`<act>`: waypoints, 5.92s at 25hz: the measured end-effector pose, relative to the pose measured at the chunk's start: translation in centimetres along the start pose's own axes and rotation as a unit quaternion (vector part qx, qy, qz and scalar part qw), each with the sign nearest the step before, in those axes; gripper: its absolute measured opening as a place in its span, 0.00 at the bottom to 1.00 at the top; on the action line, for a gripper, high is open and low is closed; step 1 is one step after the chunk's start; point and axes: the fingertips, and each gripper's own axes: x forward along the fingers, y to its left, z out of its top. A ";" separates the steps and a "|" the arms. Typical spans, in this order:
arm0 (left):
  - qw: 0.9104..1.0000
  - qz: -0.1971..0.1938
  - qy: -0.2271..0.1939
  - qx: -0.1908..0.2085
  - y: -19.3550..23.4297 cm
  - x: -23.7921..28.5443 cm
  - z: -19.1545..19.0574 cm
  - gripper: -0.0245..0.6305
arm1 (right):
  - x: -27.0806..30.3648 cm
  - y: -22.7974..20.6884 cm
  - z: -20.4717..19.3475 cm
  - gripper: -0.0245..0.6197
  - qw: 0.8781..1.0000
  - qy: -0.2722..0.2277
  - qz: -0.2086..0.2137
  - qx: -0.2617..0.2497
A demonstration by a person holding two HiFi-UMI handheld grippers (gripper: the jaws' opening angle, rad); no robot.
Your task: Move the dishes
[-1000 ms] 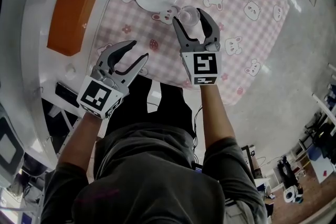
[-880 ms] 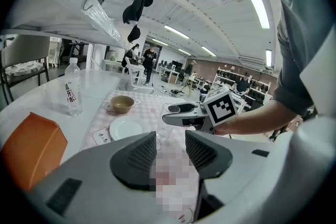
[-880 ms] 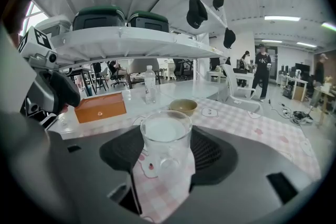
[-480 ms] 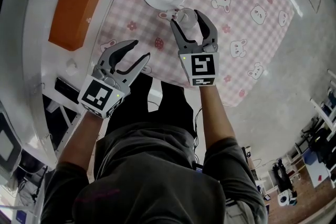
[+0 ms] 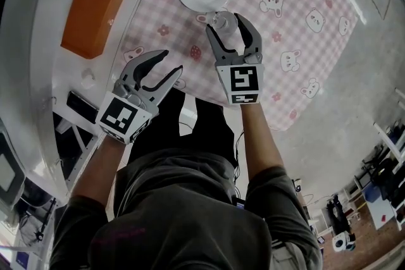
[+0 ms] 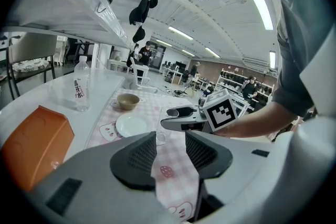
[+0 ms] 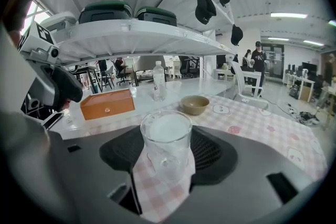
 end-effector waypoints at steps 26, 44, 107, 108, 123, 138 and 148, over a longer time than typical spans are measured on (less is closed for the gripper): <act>1.000 -0.005 -0.003 0.005 0.1 -0.1 0.3 0.30 | -0.2 0.4 -0.9 0.47 1.000 0.013 0.001 -0.006; 1.000 -0.023 -0.012 0.018 -0.5 0.0 1.6 0.30 | -2.6 0.6 -0.4 0.48 1.000 0.016 -0.009 0.006; 0.986 0.125 -0.107 0.042 -4.1 -1.8 15.3 0.24 | -15.9 -7.1 14.6 0.37 0.989 -0.074 0.092 0.090; 0.986 0.127 -0.105 0.035 -3.5 -1.7 15.1 0.23 | -15.5 -7.3 14.7 0.36 0.989 -0.072 0.094 0.093; 0.991 0.119 -0.063 -0.026 5.5 2.5 12.4 0.22 | -6.5 -8.6 12.5 0.33 0.983 0.012 0.103 0.153; 0.989 0.108 0.005 -0.103 12.5 8.2 6.8 0.22 | 2.0 -10.5 6.6 0.29 0.960 0.102 0.115 0.233; 0.981 0.105 0.060 -0.150 15.3 11.1 2.1 0.22 | 6.2 -10.4 2.4 0.29 0.943 0.156 0.138 0.258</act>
